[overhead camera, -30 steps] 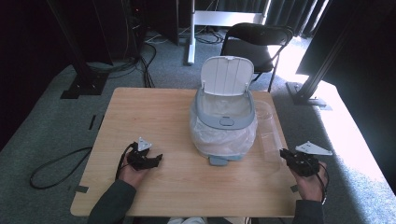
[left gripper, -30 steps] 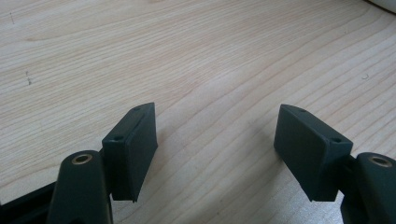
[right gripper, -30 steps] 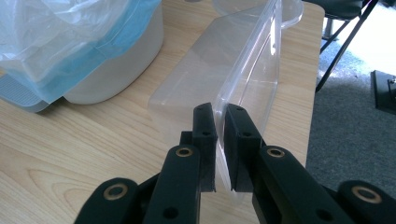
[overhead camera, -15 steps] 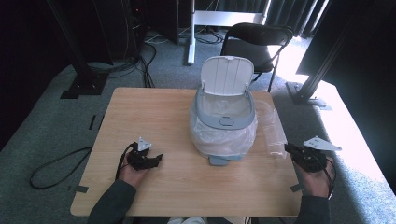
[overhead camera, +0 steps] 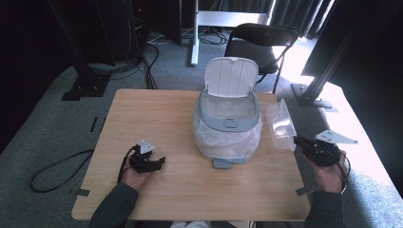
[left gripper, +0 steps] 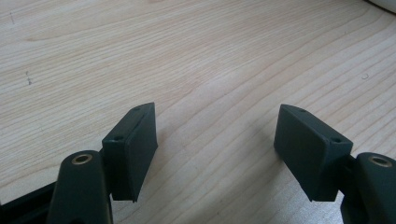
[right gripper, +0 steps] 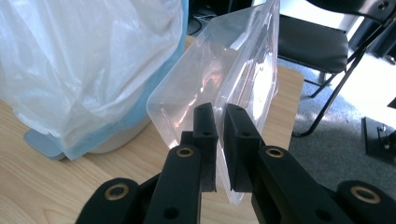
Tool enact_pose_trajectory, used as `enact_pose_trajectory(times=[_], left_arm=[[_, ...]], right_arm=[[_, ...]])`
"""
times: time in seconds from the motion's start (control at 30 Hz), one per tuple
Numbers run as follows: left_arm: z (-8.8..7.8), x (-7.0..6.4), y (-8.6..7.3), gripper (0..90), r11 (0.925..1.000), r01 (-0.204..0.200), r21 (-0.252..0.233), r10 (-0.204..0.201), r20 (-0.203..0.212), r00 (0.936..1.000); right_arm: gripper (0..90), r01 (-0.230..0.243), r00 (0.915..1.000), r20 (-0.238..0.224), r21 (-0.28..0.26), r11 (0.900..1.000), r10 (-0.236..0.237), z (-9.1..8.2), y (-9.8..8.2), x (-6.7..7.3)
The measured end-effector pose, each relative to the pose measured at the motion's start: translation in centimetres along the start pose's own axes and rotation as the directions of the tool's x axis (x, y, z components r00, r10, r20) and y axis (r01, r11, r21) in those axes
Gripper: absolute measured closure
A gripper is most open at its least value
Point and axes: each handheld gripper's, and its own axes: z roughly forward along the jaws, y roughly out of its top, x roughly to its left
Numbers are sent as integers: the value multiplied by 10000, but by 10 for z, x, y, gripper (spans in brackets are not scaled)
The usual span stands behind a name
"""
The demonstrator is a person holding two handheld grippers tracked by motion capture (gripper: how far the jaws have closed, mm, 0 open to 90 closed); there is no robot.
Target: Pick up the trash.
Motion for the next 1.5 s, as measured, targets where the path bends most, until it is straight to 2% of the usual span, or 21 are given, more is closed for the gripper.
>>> enact_pose_trajectory(times=[0.3,0.73,1.0,1.5], left_arm=[[0,0,0,302,10000,5,-6,-5,-3,10000],[0,0,0,302,10000,0,-2,0,-5,10000],[0,0,0,302,10000,-2,1,2,-3,10000],[0,0,0,302,10000,-5,9,5,-5,10000]], right_arm=[[837,253,9997,-16,-125,9996,-253,-4,12,0],[837,341,9993,-149,-402,9986,-347,-14,27,0],[837,501,9984,-223,-563,9972,-515,-21,37,5],[837,743,9964,-360,-772,9942,-772,-35,57,2]])
